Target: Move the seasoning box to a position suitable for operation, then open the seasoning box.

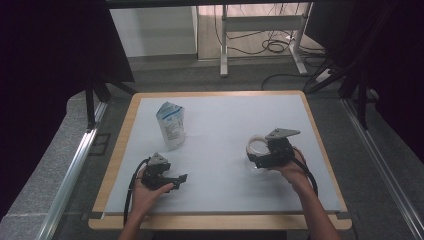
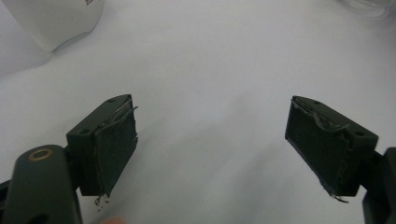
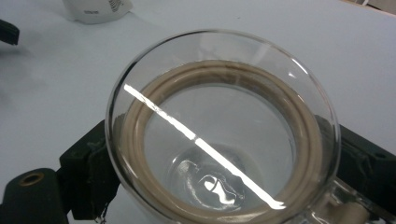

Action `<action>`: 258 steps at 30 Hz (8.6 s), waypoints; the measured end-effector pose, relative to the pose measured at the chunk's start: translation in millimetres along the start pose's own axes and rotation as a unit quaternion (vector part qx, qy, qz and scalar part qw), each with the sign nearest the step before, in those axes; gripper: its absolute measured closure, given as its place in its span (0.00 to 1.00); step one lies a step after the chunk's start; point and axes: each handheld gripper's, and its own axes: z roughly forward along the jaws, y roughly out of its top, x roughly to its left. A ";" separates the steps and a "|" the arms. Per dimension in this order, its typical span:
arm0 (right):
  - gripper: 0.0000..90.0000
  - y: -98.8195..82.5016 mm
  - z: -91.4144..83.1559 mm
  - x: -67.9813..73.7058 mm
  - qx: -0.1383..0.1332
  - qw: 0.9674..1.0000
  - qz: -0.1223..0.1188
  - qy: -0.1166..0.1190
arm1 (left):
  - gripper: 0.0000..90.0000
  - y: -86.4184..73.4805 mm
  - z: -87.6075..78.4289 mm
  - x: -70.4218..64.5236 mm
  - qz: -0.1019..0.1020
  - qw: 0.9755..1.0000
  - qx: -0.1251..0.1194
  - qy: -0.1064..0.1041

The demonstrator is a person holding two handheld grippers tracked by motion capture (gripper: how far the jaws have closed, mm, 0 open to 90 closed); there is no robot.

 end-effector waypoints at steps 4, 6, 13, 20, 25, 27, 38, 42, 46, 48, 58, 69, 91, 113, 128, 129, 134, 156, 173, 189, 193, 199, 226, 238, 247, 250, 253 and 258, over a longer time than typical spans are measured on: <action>0.13 4.8 8.4 -3.5 0.001 1.000 0.000 0.014 | 0.18 0.1 0.7 0.3 0.002 1.000 0.002 0.000; 0.13 6.7 12.5 -3.6 0.004 1.000 -0.005 0.024 | 0.19 -0.3 1.1 1.7 0.001 1.000 0.001 0.001; 0.13 13.4 26.1 -7.1 0.006 1.000 -0.008 0.026 | 0.19 -1.5 -1.6 4.9 -0.002 1.000 -0.002 0.004; 0.10 13.4 27.3 -7.7 0.013 0.999 -0.012 0.037 | 0.19 1.5 -1.2 1.8 0.002 1.000 -0.002 0.001; 0.04 14.9 19.0 -8.1 -0.014 0.999 0.001 0.039 | 0.19 2.9 -0.1 -1.0 0.005 1.000 -0.003 -0.001; 0.04 17.5 4.5 -8.0 -0.038 0.999 0.004 0.031 | 0.19 3.3 -0.2 -2.2 0.007 1.000 -0.003 -0.001; 0.53 -7.3 -45.7 -16.9 -0.152 0.988 0.042 0.000 | 0.19 3.9 -2.2 -5.9 0.012 1.000 -0.007 0.006; 0.74 -15.5 -47.2 -22.5 -0.145 0.988 0.054 -0.019 | 0.19 5.2 -1.6 -7.1 0.015 1.000 -0.008 0.006; 0.90 -18.1 -46.7 -26.8 -0.143 0.988 0.059 -0.024 | 0.19 5.1 -0.8 -7.9 0.016 1.000 -0.009 0.006; 0.99 -19.3 -43.5 -29.5 -0.140 0.988 0.064 -0.027 | 0.20 4.8 -1.1 -8.7 0.017 1.000 -0.010 0.007; 1.00 -18.6 -37.7 -26.8 -0.130 0.989 0.057 -0.046 | 0.21 5.1 -5.7 -10.8 0.016 1.000 -0.020 0.007; 1.00 -17.0 -35.0 -24.9 -0.130 0.989 0.047 -0.051 | 0.35 9.2 -2.4 -20.0 0.014 0.999 -0.038 -0.003; 1.00 -21.4 -34.6 -27.7 -0.142 0.987 0.065 -0.039 | 0.95 99.7 46.4 -80.2 0.071 0.991 -0.055 -0.097; 1.00 -20.0 -32.8 -26.0 -0.143 0.987 0.049 -0.052 | 1.00 115.8 65.0 -95.3 0.083 0.990 -0.045 -0.103; 1.00 -23.8 -31.7 -26.5 -0.147 0.986 0.057 -0.052 | 1.00 122.9 67.5 -100.7 0.083 0.989 -0.051 -0.116; 1.00 -23.9 -31.7 -26.5 -0.149 0.986 0.058 -0.052 | 1.00 125.4 66.8 -103.6 0.085 0.988 -0.053 -0.117; 1.00 -23.6 -32.1 -25.9 -0.150 0.986 0.055 -0.051 | 1.00 136.6 68.0 -114.2 0.099 0.986 -0.055 -0.120; 1.00 -25.2 -33.3 -28.7 -0.154 0.985 0.064 -0.042 | 1.00 132.0 76.1 -114.1 0.111 0.988 -0.037 -0.100; 1.00 -24.7 -32.8 -27.4 -0.153 0.985 0.063 -0.042 | 1.00 133.6 79.6 -115.3 0.110 0.988 -0.037 -0.104; 0.77 -51.8 -38.1 18.5 -0.122 0.992 0.021 0.009 | 1.00 150.9 74.0 -121.9 0.120 0.986 -0.041 -0.112; 0.57 -62.4 -26.6 25.6 -0.103 0.994 0.022 0.002 | 1.00 160.6 73.7 -127.3 0.120 0.985 -0.041 -0.118; 0.48 -70.7 -17.9 28.3 -0.084 0.996 0.031 0.011 | 1.00 177.3 75.9 -145.7 0.135 0.982 -0.037 -0.127; 0.46 -82.2 -12.3 29.3 -0.069 0.997 0.026 0.003 | 0.97 176.1 74.6 -149.4 0.149 0.976 -0.041 -0.152; 0.46 -79.6 -7.0 35.1 -0.065 0.998 0.019 0.008 | 0.69 125.6 40.2 -105.8 0.116 0.983 -0.055 -0.133; 0.46 -79.2 -3.9 36.0 -0.064 0.998 0.020 0.005 | 0.53 90.3 21.0 -79.7 0.101 0.987 -0.058 -0.114; 0.46 -78.4 -3.1 36.9 -0.064 0.998 0.020 0.003 | 0.51 82.7 16.5 -73.7 0.095 0.987 -0.061 -0.109; 0.46 -77.9 -1.8 37.8 -0.066 0.998 0.019 0.003 | 0.49 75.8 13.8 -70.0 0.097 0.988 -0.064 -0.102; 0.46 -77.8 -0.6 37.8 -0.065 0.998 0.021 0.004 | 0.47 63.7 12.4 -62.5 0.089 0.989 -0.068 -0.092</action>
